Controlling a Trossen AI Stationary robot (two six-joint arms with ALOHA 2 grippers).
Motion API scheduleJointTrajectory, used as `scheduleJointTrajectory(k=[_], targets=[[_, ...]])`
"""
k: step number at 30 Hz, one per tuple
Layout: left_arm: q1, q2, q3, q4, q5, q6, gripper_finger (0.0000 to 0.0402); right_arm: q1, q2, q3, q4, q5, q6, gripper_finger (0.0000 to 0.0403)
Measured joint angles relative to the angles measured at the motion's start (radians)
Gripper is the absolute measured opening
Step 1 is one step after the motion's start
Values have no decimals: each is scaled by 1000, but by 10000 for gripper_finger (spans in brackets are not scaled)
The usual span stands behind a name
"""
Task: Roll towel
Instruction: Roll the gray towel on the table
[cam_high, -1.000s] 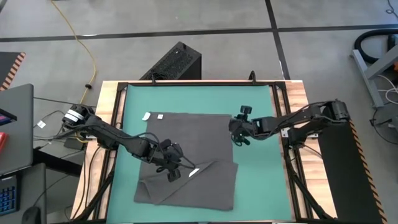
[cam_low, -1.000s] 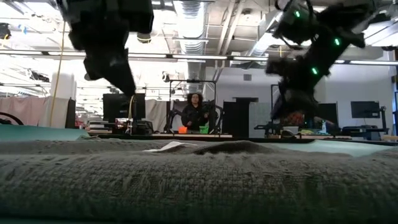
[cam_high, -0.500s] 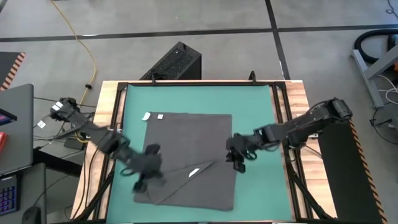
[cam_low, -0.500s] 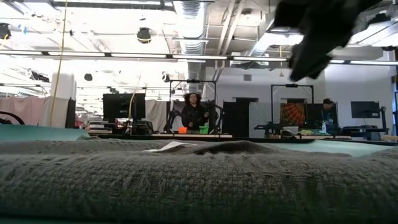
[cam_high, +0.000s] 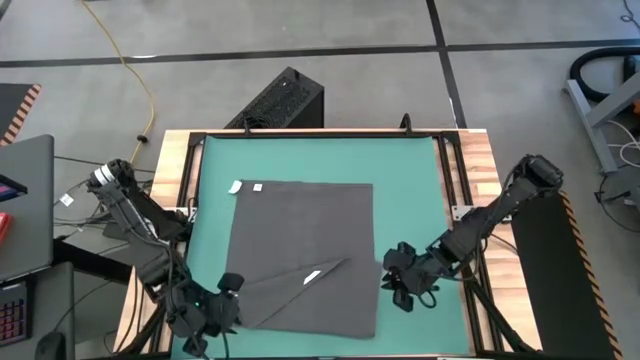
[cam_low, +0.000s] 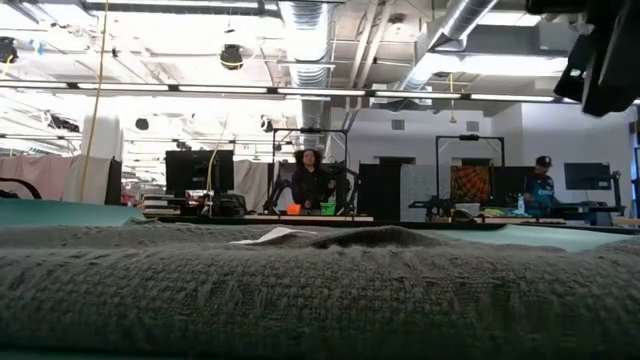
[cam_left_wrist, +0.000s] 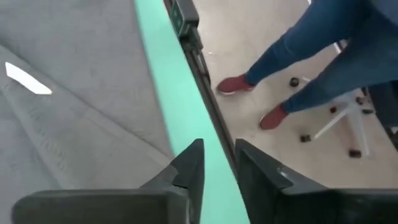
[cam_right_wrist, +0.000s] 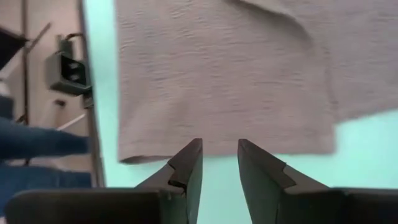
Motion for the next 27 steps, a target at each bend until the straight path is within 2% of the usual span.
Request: scheduleJointTrajectory(k=[7, 11, 14, 23, 27], targets=[[6, 37, -1, 1, 49, 102, 159, 4, 3, 0, -70, 83, 50, 200], [-3, 94, -1, 5, 41, 173, 191, -3, 3, 0, -88, 103, 52, 230], [-20, 141, -1, 9, 3, 239, 196, -2, 3, 0, -99, 105, 53, 234], [-86, 265, -1, 15, -225, 277, 197, -2, 3, 0, -104, 111, 84, 228], [-89, 323, -1, -6, -208, 325, 197, -2, 3, 0, -103, 114, 101, 228]])
